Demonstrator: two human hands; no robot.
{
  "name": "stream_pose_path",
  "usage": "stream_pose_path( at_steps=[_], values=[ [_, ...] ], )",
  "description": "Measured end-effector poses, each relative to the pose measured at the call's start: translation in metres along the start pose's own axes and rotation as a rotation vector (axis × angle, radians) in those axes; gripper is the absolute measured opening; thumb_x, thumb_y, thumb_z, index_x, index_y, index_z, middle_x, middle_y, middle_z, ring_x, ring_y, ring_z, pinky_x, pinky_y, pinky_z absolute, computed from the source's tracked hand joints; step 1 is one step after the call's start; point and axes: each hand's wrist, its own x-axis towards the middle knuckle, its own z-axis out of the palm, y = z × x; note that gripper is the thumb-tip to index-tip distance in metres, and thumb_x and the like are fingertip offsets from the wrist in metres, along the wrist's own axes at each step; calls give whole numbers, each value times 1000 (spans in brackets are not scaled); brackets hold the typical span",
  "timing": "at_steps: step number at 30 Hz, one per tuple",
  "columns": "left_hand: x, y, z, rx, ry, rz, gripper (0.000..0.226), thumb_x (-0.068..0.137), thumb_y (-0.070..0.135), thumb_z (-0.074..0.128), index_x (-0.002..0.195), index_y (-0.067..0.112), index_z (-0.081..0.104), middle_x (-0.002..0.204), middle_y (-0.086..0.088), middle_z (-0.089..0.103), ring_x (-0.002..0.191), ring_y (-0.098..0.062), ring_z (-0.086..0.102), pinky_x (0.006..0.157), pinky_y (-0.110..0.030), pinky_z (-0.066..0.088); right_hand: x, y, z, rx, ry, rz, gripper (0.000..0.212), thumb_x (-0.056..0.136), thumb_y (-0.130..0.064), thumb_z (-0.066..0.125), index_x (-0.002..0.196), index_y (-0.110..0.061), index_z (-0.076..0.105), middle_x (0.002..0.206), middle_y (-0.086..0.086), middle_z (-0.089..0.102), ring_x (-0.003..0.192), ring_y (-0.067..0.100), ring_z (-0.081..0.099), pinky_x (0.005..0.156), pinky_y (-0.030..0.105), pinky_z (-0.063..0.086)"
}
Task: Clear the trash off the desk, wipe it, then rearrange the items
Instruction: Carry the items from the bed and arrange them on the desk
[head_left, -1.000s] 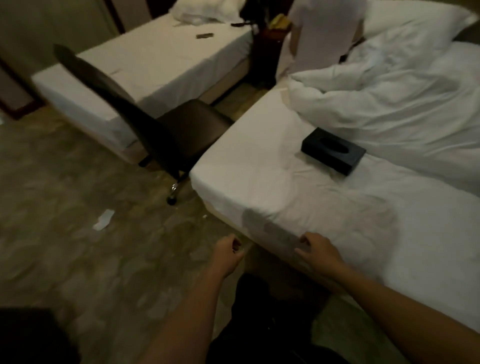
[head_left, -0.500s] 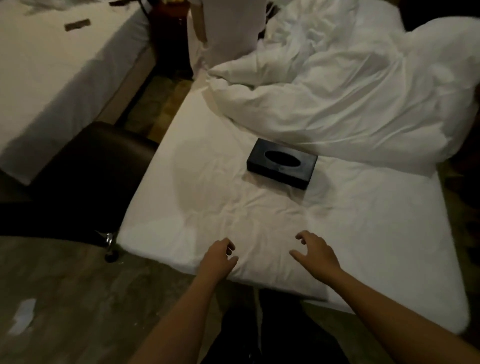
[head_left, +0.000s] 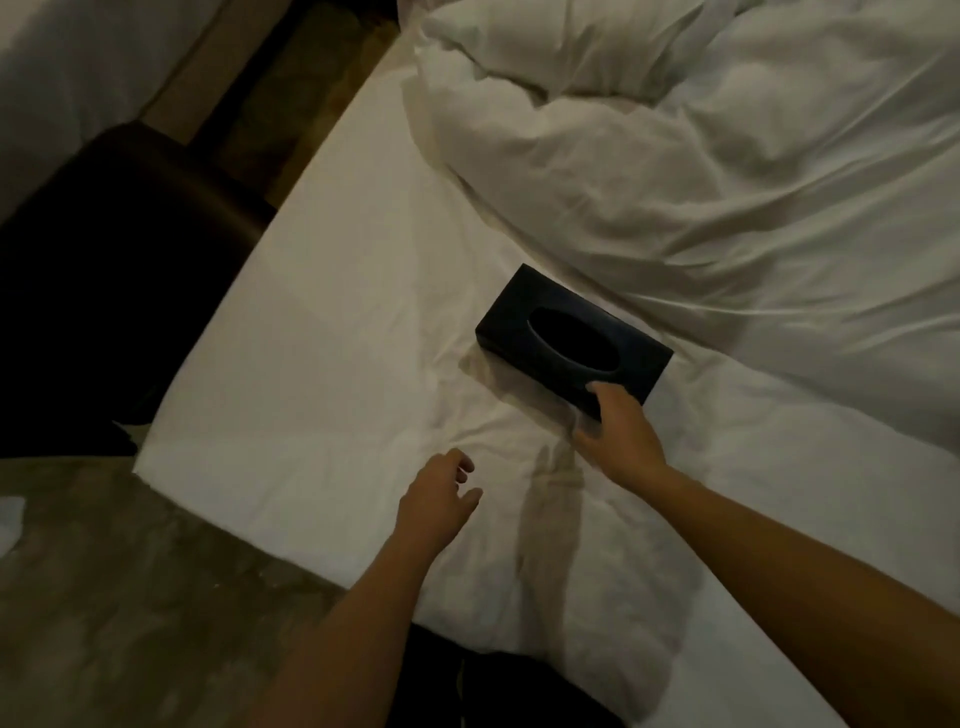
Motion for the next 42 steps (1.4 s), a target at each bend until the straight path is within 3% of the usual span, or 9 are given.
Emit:
stream_pose_path(
  at_steps=[6,11,15,21,33,42],
  values=[
    [17,4,10,13,-18,-61,27,88,29,65,111,20,54,101,9,50,88,-7,51,78,-27,45,59,9,6,-209,-69,-67,76,84,-26,69,146,-10,27,144,14,39,131,30,39,113,40,30],
    [23,2,7,15,-3,-95,28,88,29,64,112,20,54,102,9,50,87,-6,50,78,-26,45,70,4,13,-455,-45,-52,53,87,-30,64,132,-14,41,124,9,53,118,28,46,106,40,25],
    [21,4,-2,17,9,-84,27,88,27,65,111,19,54,101,8,50,90,-11,55,78,-27,45,51,2,19,-432,-44,-4,42,85,-34,66,118,-16,47,114,6,57,111,26,51,101,39,26],
    [3,11,-21,42,42,-59,26,88,28,65,111,20,55,103,6,52,89,-10,53,79,-29,46,4,5,17,-435,-65,3,36,85,-27,64,116,-19,48,112,3,59,108,22,53,103,38,24],
    [-98,-2,-36,63,120,-82,27,88,29,65,110,20,54,100,7,51,87,-11,52,73,-25,41,-95,11,16,-544,-160,-246,32,84,-21,59,113,-22,47,111,1,59,104,21,56,104,37,22],
    [-141,-42,-17,70,163,-78,32,88,29,64,116,19,52,111,2,51,100,-17,55,82,-32,48,-128,5,55,-543,-226,-326,34,86,-26,59,117,-21,47,115,2,58,108,22,54,104,36,19]
  ],
)
